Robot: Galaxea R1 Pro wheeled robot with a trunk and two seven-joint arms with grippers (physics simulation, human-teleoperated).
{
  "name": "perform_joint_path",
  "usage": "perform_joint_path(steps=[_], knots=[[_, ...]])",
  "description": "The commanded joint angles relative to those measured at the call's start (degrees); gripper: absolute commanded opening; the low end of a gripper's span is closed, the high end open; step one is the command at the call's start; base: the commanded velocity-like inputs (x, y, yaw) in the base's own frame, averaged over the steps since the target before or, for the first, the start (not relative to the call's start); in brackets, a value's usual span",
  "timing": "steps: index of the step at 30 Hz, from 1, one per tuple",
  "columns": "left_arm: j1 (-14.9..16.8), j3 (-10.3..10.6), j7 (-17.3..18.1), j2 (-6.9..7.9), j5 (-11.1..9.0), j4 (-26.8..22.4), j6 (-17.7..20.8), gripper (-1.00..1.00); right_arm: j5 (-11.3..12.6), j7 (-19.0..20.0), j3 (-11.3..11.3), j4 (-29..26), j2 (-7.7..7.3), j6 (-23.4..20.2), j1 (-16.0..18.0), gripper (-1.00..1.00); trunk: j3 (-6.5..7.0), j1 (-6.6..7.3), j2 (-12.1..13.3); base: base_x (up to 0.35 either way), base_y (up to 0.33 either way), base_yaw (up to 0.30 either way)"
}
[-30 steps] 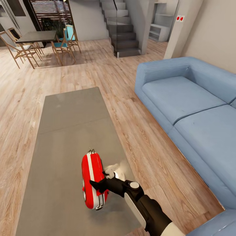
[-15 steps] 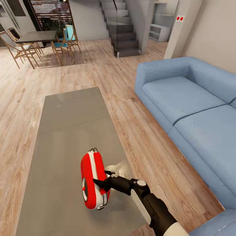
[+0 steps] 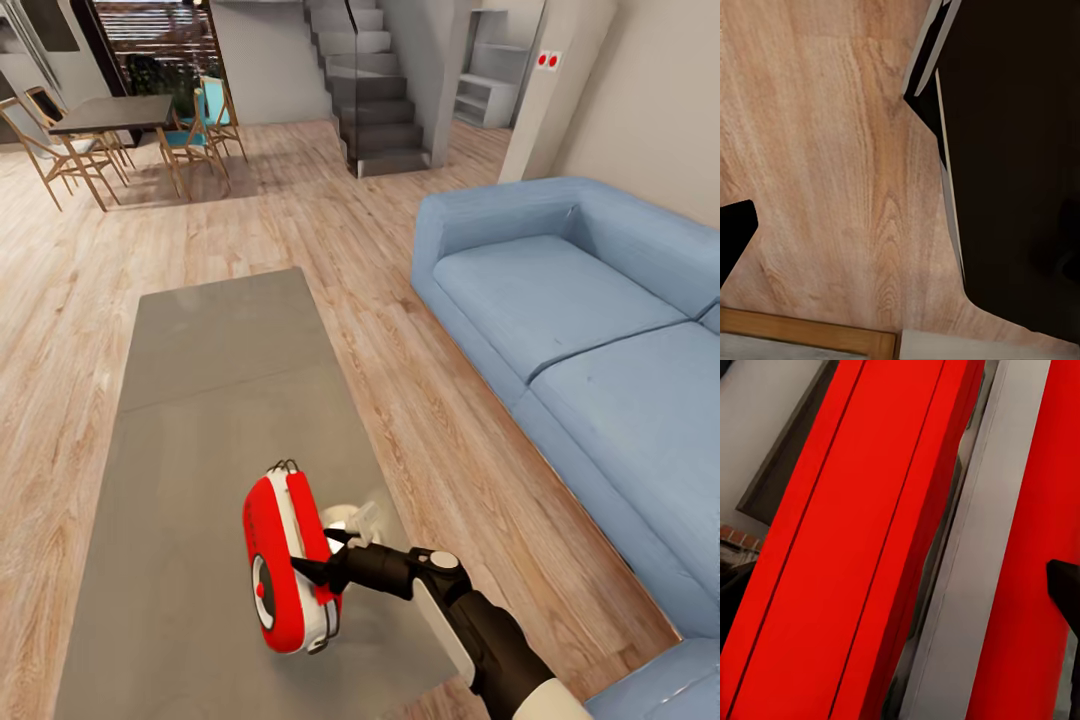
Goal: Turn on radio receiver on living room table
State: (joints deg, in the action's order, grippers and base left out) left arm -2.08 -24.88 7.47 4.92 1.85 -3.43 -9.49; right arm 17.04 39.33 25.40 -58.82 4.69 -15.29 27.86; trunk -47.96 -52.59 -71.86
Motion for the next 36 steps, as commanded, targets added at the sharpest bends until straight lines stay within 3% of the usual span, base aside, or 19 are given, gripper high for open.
perform_joint_path(steps=[1, 7, 10, 11, 14, 18, 24, 26, 31, 36], knots=[[0.0, 0.0, 0.0, 0.00, 0.0, 0.0, 0.0, 1.00, 0.2, 0.7, 0.0, -0.1, -0.21, 0.0, 0.0, -1.00, 0.19, 0.23, 0.4, 0.000, 0.000, 0.000], [0.0, 0.0, 0.0, 0.05, 0.1, 0.0, 0.0, 1.00, 0.4, 3.3, -0.3, -0.3, -2.14, 0.0, 0.0, -1.00, 1.26, 1.54, 2.8, 0.000, 0.000, 0.000], [0.0, 0.0, 0.1, 0.05, 0.2, 0.0, 0.0, 1.00, 6.2, 6.2, -1.4, -0.5, -5.65, 0.0, 0.0, -1.00, 1.80, 2.20, 4.0, 0.000, 0.000, 0.000], [0.0, 0.0, 0.0, 0.01, 1.4, 0.0, 0.0, 1.00, 10.9, 7.3, -1.5, -0.6, -9.32, 0.0, 0.0, -1.00, 1.98, 2.42, 4.4, 0.000, 0.000, 0.000], [0.0, -0.1, 0.0, 0.00, 3.2, 0.0, 0.0, 1.00, 12.8, 9.0, -1.6, -0.6, -11.37, 0.0, 0.0, -1.00, 2.52, 3.08, 5.6, 0.000, 0.000, 0.000], [0.0, -0.1, 0.0, -0.02, 4.0, 0.0, 0.0, 1.00, 13.3, 15.3, -1.9, -0.6, -13.19, 0.0, 0.0, -1.00, 3.24, 3.96, 7.2, 0.000, 0.000, 0.000], [0.0, -0.1, 0.0, 0.00, 4.3, 0.1, 0.0, 1.00, 14.0, 19.5, -4.5, -0.6, -14.92, 0.0, 0.0, -1.00, 4.32, 5.28, 9.6, 0.000, 0.000, 0.000], [0.0, -0.1, 0.0, 0.00, 4.3, 0.1, 0.0, 1.00, 15.3, 21.4, -5.7, -0.5, -15.60, 0.0, 0.0, -1.00, 4.68, 5.72, 10.4, 0.000, 0.000, 0.000], [0.0, 0.0, 0.1, 0.03, 4.4, 0.1, 0.0, 1.00, 17.0, 26.6, -6.5, -0.3, -16.99, 0.0, 0.0, -1.00, 5.57, 6.82, 12.4, 0.000, 0.000, 0.000], [0.0, 2.5, 0.2, 0.08, 4.3, 0.0, 0.1, 1.00, 17.2, 28.3, -6.6, -0.3, -17.54, 0.0, 0.0, -1.00, 6.47, 7.91, 14.5, 0.000, 0.000, 0.000]])
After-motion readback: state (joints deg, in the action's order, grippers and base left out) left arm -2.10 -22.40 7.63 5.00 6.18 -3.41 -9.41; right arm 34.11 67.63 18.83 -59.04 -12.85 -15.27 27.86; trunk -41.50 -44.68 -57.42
